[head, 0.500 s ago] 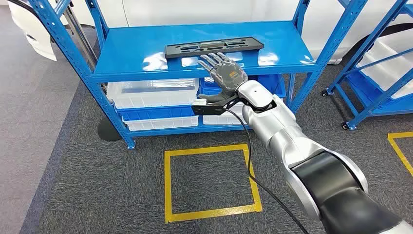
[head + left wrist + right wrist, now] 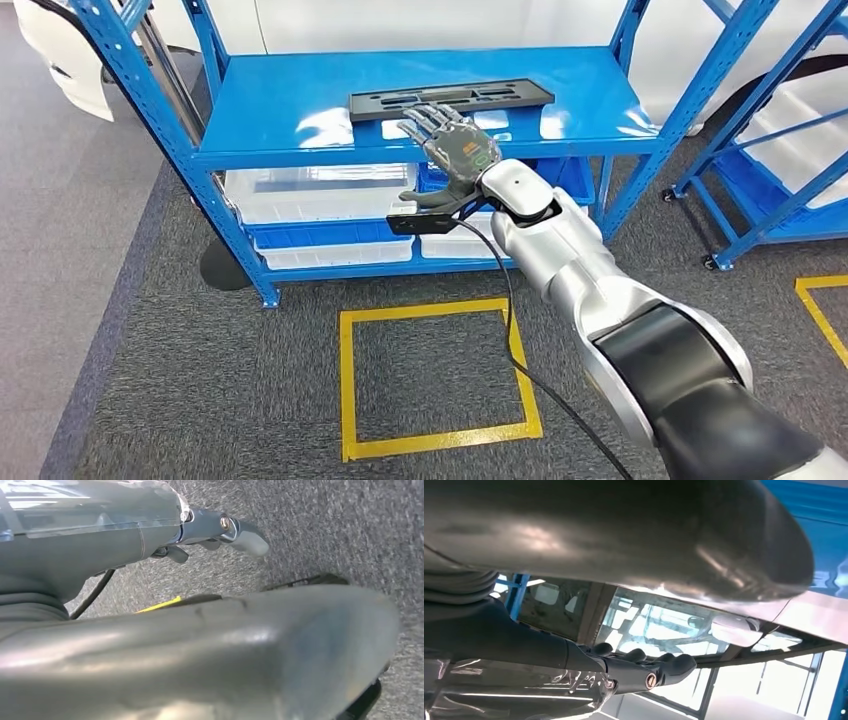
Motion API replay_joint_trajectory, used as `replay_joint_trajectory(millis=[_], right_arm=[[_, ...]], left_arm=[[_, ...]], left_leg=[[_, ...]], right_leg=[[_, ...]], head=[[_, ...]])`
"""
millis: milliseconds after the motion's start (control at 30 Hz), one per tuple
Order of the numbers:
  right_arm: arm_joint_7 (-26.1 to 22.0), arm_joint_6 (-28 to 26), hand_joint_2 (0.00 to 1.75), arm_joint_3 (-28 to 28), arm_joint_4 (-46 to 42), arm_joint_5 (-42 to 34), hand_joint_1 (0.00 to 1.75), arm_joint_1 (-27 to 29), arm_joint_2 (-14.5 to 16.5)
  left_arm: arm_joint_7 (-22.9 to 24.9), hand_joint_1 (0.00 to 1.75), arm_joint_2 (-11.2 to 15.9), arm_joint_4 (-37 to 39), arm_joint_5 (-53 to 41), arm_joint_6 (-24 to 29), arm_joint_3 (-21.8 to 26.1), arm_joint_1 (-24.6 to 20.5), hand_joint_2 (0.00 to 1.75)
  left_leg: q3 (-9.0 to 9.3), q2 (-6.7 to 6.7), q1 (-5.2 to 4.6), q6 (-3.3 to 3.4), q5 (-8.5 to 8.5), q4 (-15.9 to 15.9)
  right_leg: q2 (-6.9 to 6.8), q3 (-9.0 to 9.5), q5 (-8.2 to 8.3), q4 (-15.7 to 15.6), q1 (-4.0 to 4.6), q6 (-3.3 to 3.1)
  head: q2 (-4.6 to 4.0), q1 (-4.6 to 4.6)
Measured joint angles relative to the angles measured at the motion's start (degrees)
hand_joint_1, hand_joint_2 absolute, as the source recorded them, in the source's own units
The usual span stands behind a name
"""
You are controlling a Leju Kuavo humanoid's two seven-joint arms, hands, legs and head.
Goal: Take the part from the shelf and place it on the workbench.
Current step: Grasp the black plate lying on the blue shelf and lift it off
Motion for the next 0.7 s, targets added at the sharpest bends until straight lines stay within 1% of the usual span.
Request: replay_joint_trajectory(millis=[33,67,100,133,167,200,233,267,300,333,367,400,433,500,533,567,600,633,667,700], right_arm=[[0.1,0.0,0.00,0.1,0.0,0.0,0.00,-0.1,0.0],[0.2,0.0,0.00,0.1,0.0,0.0,0.00,-0.2,0.0],[0.2,0.0,0.00,0.2,0.0,0.0,0.00,-0.3,0.0],[0.3,0.1,0.00,0.3,0.1,0.0,0.00,-0.2,0.0],[0.3,0.1,0.00,0.4,0.2,0.0,0.00,-0.1,0.0],[0.4,0.1,0.00,0.5,0.2,0.0,0.00,0.1,0.0],[0.5,0.1,0.00,0.6,0.3,0.0,0.00,0.3,0.0],[0.5,0.1,0.00,0.6,0.3,0.0,0.00,0.4,0.0],[0.5,0.0,0.00,0.6,0.3,-0.1,0.00,0.4,0.0],[0.5,0.0,0.00,0.7,0.3,-0.2,0.00,0.3,-0.1],[0.6,-0.1,0.00,0.7,0.3,-0.2,0.00,0.2,-0.1],[0.6,-0.1,0.00,0.7,0.3,-0.2,0.00,0.2,-0.2],[0.6,-0.1,0.00,0.8,0.3,-0.2,0.00,0.3,-0.2],[0.7,-0.1,0.00,0.8,0.2,-0.2,0.00,0.4,-0.2],[0.8,-0.1,0.00,0.9,0.2,-0.2,0.00,0.3,-0.2],[0.9,-0.1,0.00,0.9,0.2,-0.2,0.00,0.3,-0.2],[1.0,-0.1,0.00,1.0,0.1,-0.2,0.00,0.3,-0.2],[1.1,-0.1,0.00,1.1,0.2,-0.2,0.00,0.3,-0.2],[1.2,0.0,0.00,1.2,0.2,-0.2,0.00,0.5,-0.1],[1.2,0.0,0.00,1.3,0.2,-0.2,0.00,0.7,-0.1]], left_arm=[[0.0,0.00,0.0,0.0,0.0,0.0,0.0,0.0,0.00],[0.0,0.00,0.0,0.0,0.0,0.0,0.0,-0.1,0.00],[0.0,0.00,-0.1,0.0,0.0,0.0,0.0,-0.1,0.00],[0.1,0.00,-0.1,0.0,0.0,0.0,0.0,-0.1,0.00],[0.1,0.00,-0.1,0.0,0.0,0.0,0.0,-0.1,0.00],[0.1,0.00,-0.1,0.0,0.0,0.0,0.0,-0.1,0.00],[0.0,0.00,-0.1,0.0,0.0,0.1,0.0,-0.1,0.00],[0.0,0.00,-0.1,0.0,0.0,0.1,0.0,-0.1,0.00],[-0.1,0.00,-0.1,0.0,0.1,0.1,0.0,-0.1,0.00],[-0.1,0.00,-0.2,0.0,0.2,0.2,0.0,-0.1,0.00],[-0.2,0.00,-0.2,0.0,0.2,0.2,0.0,-0.1,0.00],[-0.2,0.00,-0.3,0.0,0.3,0.2,0.0,-0.2,0.00],[-0.2,0.00,-0.3,0.0,0.3,0.2,0.0,-0.2,0.00],[-0.2,0.00,-0.3,-0.1,0.3,0.2,0.0,-0.3,0.00],[-0.1,0.00,-0.2,-0.1,0.3,0.3,0.0,-0.3,0.00],[-0.1,0.00,-0.2,-0.2,0.3,0.3,0.0,-0.4,0.00],[-0.1,0.00,-0.2,-0.2,0.3,0.3,0.1,-0.3,0.00],[-0.1,0.00,-0.2,-0.2,0.3,0.3,0.1,-0.3,0.00],[-0.1,0.00,-0.2,-0.2,0.3,0.3,0.1,-0.3,0.00],[-0.1,0.00,-0.1,-0.2,0.3,0.4,0.1,-0.3,0.00]], left_leg=[[0.21,0.00,0.03,0.39,-0.04,-0.2],[0.44,0.02,0.06,0.72,-0.08,-0.3],[0.59,0.05,0.00,0.96,-0.20,-0.4],[0.68,0.07,-0.10,1.17,-0.32,-0.4],[0.78,0.07,-0.23,1.35,-0.46,-0.4],[0.95,0.04,-0.36,1.51,-0.62,-0.4],[1.17,-0.03,-0.49,1.62,-0.80,-0.4],[1.50,-0.12,-0.62,1.67,-1.02,-0.4],[1.89,-0.21,-0.75,1.64,-1.28,-0.4],[2.21,-0.26,-0.96,1.52,-1.56,-0.3],[2.42,-0.29,-1.09,1.33,-1.82,-0.3],[2.55,-0.27,-1.15,1.08,-2.05,-0.3],[2.60,-0.24,-1.15,0.80,-2.22,-0.4],[2.93,-0.10,-1.16,0.19,-2.60,-0.6],[2.83,-0.02,-1.21,-0.11,-3.10,0.0],[2.12,0.06,-1.22,-0.41,-4.02,1.8],[0.63,0.12,-1.07,-0.66,-5.24,4.8],[-1.49,0.13,-0.94,-0.93,-6.63,8.6],[-3.78,0.13,-0.76,-1.17,-7.62,12.3],[-5.53,0.14,-0.60,-1.39,-7.70,14.6]], right_leg=[[-0.02,-0.44,-0.71,1.1,-0.05,0.23],[-0.02,-1.44,-1.86,3.2,-0.05,0.39],[-0.02,-3.21,-3.38,6.7,-0.05,0.44],[0.00,-5.51,-4.95,10.9,0.00,0.44],[0.00,-7.66,-5.93,14.5,0.02,0.41],[0.00,-9.21,-5.97,16.7,0.04,0.30],[0.00,-9.59,-4.79,16.5,0.08,0.09],[0.01,-8.81,-2.65,14.0,0.18,-0.22],[0.01,-7.17,-0.04,9.9,0.36,-0.69],[-0.01,-5.34,1.80,5.9,0.62,-1.16],[-0.06,-3.90,2.87,2.7,0.85,-1.51],[-0.07,-3.04,3.14,0.8,1.07,-1.79],[-0.09,-2.74,2.75,0.3,1.23,-1.95],[-0.04,-2.19,2.59,-0.6,1.04,-2.25],[-0.04,-1.69,2.53,-1.0,0.80,-2.46],[-0.04,-1.14,2.44,-1.3,0.55,-2.68],[-0.05,-0.64,2.25,-1.5,0.46,-2.88],[-0.03,-0.28,1.96,-1.6,0.43,-3.05],[-0.01,0.06,1.62,-1.5,0.45,-3.12],[0.00,0.47,1.23,-1.5,0.45,-3.09]], head=[[0.00,0.01],[0.00,0.01],[0.00,0.01],[0.00,0.01],[0.00,0.01],[0.00,0.01],[0.00,0.01],[0.00,0.00],[0.00,0.01],[0.00,0.01],[0.00,0.01],[0.00,0.01],[0.00,0.00],[0.00,0.01],[0.00,-0.03],[0.00,-0.05],[0.00,-0.08],[0.00,-0.11],[0.00,-0.11],[0.00,-0.11]])
